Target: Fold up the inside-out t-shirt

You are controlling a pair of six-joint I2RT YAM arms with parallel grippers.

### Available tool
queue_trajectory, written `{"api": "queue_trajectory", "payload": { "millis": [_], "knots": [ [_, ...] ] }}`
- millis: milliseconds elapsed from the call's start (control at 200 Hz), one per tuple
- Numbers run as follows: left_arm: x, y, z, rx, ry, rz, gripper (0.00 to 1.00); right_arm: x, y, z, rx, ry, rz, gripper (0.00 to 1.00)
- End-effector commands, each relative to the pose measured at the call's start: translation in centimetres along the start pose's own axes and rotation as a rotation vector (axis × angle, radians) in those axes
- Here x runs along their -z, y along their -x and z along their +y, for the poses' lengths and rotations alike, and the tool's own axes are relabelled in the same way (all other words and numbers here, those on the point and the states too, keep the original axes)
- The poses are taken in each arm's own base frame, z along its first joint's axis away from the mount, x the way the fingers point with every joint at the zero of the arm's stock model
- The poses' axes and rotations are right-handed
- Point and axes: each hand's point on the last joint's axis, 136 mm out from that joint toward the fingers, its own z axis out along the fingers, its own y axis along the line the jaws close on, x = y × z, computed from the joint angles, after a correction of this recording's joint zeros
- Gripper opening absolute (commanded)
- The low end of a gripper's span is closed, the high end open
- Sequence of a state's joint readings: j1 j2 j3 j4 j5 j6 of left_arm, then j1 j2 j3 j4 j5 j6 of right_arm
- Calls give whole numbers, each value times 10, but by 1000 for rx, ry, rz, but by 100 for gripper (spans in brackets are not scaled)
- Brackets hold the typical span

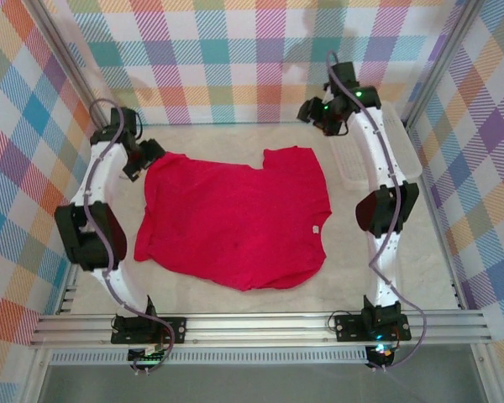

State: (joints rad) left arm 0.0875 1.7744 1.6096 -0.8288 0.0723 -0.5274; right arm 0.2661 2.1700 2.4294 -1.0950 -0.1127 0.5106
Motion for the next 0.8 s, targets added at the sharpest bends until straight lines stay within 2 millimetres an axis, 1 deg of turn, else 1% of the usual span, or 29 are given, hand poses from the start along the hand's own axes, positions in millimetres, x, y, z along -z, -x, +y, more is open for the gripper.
{"api": "queue_trajectory", "payload": {
  "millis": [0, 40, 80, 190, 230, 285, 290, 300, 310, 315, 320, 370, 375, 390, 455, 530, 580, 620, 690, 725, 755, 800],
  "knots": [
    [-16, -26, -11, 43, -141, 60, 76, 15, -37, 27, 98, 35, -4, 59],
    [-24, -39, -9, 46, -144, 96, 74, 8, -56, 29, 110, 42, 15, 59],
    [-32, -50, -5, 50, -139, 131, 72, 6, -74, 31, 115, 47, 30, 59],
    [-49, -81, 3, 64, -141, 213, 71, -17, -136, 16, 96, 36, 119, 58],
    [-53, -94, 5, 66, -150, 242, 70, -24, -159, 8, 85, 30, 150, 58],
    [-54, -114, 6, 59, -162, 275, 68, -34, -192, -12, 50, 0, 207, 58],
    [-54, -115, 7, 58, -163, 276, 68, -33, -191, -11, 48, 4, 202, 58],
    [-54, -119, 8, 57, -161, 279, 68, -36, -200, -18, 37, -6, 221, 58],
    [-54, -122, 8, 54, -161, 282, 68, -36, -202, -17, 34, -1, 220, 58],
    [-54, -123, 9, 53, -161, 284, 68, -38, -207, -21, 29, -8, 232, 58],
    [-54, -125, 10, 53, -160, 285, 68, -36, -206, -19, 29, 0, 226, 58],
    [-52, -139, 15, 36, -156, 292, 69, -43, -231, -37, -6, -17, 266, 57],
    [-52, -140, 16, 35, -155, 293, 69, -44, -237, -42, -11, -26, 279, 57],
    [-52, -144, 19, 34, -148, 292, 69, -46, -244, -47, -21, -31, 291, 57],
    [-53, -153, 32, 29, -117, 283, 70, -54, -261, -61, -37, -43, 318, 58],
    [-61, -152, 49, 23, -44, 254, 72, -68, -270, -79, -26, -107, 346, 57],
    [-68, -145, 53, 9, -7, 232, 72, -81, -267, -90, -15, -149, 353, 57],
    [-75, -137, 56, 7, 26, 212, 72, -92, -261, -97, -15, -173, 354, 55],
    [-86, -119, 56, 7, 68, 187, 72, -112, -242, -105, -36, -194, 357, 52],
    [-90, -107, 53, 4, 89, 164, 72, -120, -231, -107, -45, -198, 359, 51],
    [-92, -96, 52, 3, 111, 143, 72, -126, -217, -105, -44, -190, 345, 50],
    [-93, -79, 49, 5, 138, 108, 72, -134, -200, -102, -39, -187, 336, 50]
  ]
}}
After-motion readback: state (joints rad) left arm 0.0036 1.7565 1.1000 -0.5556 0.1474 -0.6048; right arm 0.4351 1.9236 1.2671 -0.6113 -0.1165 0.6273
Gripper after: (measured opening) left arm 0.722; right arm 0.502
